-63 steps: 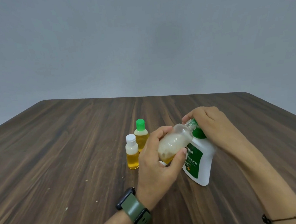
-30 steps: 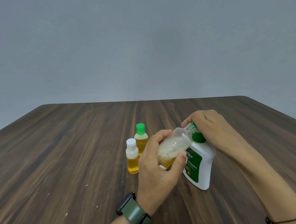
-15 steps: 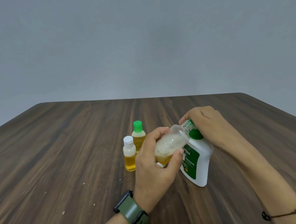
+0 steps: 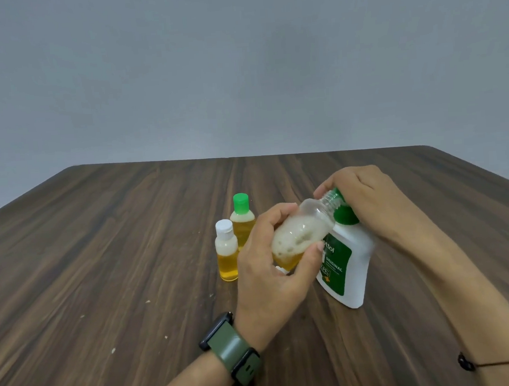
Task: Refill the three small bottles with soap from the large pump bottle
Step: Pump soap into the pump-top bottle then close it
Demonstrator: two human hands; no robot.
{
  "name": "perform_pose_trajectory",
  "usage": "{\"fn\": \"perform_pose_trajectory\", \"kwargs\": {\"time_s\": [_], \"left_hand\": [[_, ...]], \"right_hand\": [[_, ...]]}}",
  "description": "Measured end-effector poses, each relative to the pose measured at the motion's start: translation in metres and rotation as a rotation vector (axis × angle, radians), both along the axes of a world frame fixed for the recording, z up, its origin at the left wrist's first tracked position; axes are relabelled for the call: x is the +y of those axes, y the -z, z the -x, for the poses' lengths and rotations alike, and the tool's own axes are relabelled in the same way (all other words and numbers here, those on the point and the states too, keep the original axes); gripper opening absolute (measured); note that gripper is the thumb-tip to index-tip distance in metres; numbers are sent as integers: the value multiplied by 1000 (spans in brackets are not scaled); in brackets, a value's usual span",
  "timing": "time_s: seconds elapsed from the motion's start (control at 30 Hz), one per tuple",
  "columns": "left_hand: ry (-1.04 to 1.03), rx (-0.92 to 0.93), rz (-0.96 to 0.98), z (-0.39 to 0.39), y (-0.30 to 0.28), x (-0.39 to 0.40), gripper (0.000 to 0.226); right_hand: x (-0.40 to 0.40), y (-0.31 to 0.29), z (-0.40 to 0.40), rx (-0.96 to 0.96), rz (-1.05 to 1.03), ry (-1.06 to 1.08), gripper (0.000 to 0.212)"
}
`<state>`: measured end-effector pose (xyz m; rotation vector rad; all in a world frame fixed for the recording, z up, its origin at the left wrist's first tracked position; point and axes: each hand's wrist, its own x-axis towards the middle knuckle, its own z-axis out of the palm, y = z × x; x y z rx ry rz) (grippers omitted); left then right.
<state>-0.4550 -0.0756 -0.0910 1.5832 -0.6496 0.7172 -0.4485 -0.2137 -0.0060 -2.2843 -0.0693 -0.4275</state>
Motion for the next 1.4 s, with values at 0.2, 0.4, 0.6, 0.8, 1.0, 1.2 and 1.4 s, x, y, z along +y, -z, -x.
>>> {"fn": "perform_pose_trajectory", "kwargs": {"time_s": [0.2, 0.4, 0.6, 0.8, 1.0, 1.2, 1.4], "left_hand": [[-8, -19, 19, 0, -3, 0, 41], [-17, -12, 28, 0, -1, 0, 39], [5, 1, 28, 2, 1, -3, 40], [-13, -23, 43, 2, -4, 0, 40], [-21, -30, 18, 0, 0, 0, 41], [-16, -30, 26, 0, 0, 0, 41], [-8, -15, 39, 1, -3, -1, 37]], "right_hand": [[-1, -18, 3, 10, -20, -25, 37], [0, -7, -3, -38, 24, -28, 39], [-2, -1, 2, -42, 25, -27, 39], [0, -22, 1, 6, 54, -54, 40], [-2, -2, -1, -2, 42, -37, 39], [0, -10, 4, -8, 25, -61, 39], [1, -11, 1, -25, 23, -64, 39]]}}
